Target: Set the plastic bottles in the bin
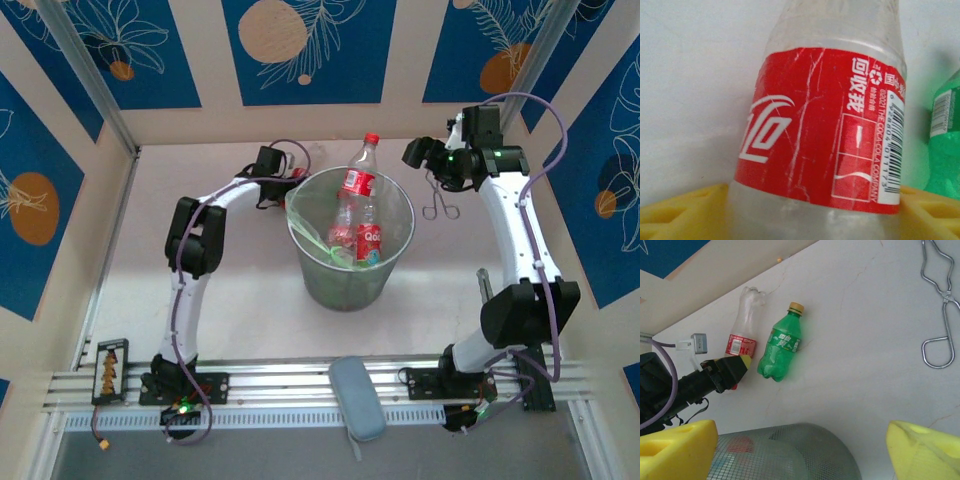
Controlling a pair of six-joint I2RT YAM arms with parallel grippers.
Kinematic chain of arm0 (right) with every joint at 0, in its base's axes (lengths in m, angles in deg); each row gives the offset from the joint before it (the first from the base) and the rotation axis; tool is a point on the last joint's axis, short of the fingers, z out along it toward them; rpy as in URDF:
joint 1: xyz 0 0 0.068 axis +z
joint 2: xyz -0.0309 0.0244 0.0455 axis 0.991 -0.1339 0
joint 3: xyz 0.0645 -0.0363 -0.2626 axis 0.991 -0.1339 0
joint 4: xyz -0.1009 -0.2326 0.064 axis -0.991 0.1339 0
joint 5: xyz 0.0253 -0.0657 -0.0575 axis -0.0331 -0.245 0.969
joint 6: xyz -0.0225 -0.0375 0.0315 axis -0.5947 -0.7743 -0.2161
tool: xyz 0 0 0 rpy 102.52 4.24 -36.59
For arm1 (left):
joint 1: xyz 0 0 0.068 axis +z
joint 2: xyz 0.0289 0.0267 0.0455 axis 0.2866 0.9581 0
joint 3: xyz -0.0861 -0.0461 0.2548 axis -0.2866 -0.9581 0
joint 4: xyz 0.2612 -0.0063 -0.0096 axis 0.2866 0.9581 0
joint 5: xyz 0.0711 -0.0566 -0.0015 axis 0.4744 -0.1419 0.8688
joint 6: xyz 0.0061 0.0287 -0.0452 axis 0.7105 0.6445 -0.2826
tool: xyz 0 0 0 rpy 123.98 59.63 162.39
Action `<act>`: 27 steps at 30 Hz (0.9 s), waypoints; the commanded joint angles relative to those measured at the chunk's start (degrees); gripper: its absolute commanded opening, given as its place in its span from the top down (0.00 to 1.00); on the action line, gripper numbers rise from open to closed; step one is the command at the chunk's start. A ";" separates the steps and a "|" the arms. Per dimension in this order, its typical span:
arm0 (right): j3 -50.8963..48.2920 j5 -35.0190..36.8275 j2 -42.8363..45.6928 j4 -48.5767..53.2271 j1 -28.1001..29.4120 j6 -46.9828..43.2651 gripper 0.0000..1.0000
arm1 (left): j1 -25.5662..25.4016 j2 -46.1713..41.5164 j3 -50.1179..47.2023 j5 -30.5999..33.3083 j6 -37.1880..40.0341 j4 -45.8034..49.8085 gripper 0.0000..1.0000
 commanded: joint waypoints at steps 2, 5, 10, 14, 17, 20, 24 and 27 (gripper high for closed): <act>-2.70 -0.37 4.63 0.19 -0.27 -0.61 0.13 | -0.50 1.62 -0.48 -1.02 -1.28 0.59 0.34; -4.40 -0.87 7.39 -0.17 -0.27 -0.43 0.13 | 0.08 -0.89 -3.58 -1.61 -3.30 -1.95 0.39; -6.58 -2.27 12.19 -0.66 -1.13 -1.22 0.13 | 1.34 -7.75 -6.44 -0.58 -4.05 -2.29 0.42; -5.83 -4.68 15.30 -0.06 -1.93 -2.14 0.13 | 2.45 -15.10 -9.11 0.95 -4.45 -2.50 0.44; -4.32 -6.49 16.97 0.80 -2.37 -2.92 0.13 | 2.82 -20.53 -10.76 1.70 -4.80 -2.56 0.46; -3.19 -7.63 18.54 0.74 -2.38 -3.25 0.13 | 2.82 -25.95 -12.00 2.39 -4.75 -2.35 0.47; -1.91 -9.17 20.24 -1.27 -2.03 -2.27 0.13 | 2.65 -34.21 -15.79 2.89 -5.26 -4.13 0.50; -1.53 -11.60 21.24 -5.42 -0.29 0.01 0.13 | 2.02 -41.08 -20.09 2.60 -5.72 -7.01 0.52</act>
